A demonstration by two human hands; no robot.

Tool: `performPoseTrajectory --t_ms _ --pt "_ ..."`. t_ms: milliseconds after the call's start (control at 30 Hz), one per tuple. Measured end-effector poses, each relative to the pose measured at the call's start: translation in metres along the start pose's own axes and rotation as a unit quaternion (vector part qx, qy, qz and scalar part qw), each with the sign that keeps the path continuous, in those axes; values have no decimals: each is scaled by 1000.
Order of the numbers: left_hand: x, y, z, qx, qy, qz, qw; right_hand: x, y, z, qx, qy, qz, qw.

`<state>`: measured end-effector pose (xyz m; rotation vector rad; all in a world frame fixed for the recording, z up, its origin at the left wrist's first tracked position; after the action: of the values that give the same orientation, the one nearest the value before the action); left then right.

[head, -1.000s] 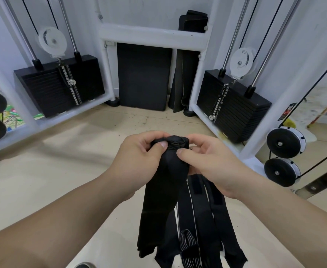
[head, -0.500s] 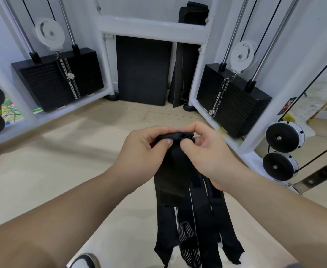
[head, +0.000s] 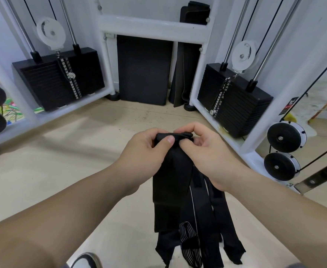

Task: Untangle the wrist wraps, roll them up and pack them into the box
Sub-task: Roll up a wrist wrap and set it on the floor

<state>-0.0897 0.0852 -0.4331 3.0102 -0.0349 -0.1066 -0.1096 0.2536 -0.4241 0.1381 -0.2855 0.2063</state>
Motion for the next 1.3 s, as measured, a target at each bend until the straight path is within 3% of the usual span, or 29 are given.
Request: performPoseTrajectory --t_ms 233,400,567,733,900,1033,1133,1300 --pt "-1 4 -2 -2 -60 -4 998 -2 8 2 -68 -82 88 990" --pt "2 5 1 -26 -74 21 997 -2 7 -3 -68 -58 53 995" --pt "2 4 1 30 -1 35 999 -1 1 1 -20 -40 -9 999" --pt "1 4 2 66 66 66 993 0 1 0 26 4 -23 999" --pt "-1 6 2 -17 14 55 998 -1 3 -1 -8 -9 -15 1000" --pt "-1 8 -5 -68 -57 28 996 0 6 4 -130 -80 74 985" --pt "1 9 -7 -89 -106 20 990 0 8 5 -85 -137 141 977" --pt "5 9 -4 -86 -116 -1 990 0 9 4 -60 -148 150 976"
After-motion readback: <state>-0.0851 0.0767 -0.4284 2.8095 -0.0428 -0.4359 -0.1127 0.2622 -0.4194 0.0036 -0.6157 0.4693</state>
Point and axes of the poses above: each hand's wrist, its own x-axis away from the middle knuckle, its own y-axis out of the back of the hand, z = x × y, the point moved 1 cm from there along -x, towards the middle knuckle, and after that the axes turned 10 degrees about -y, right-handed, at the moved point
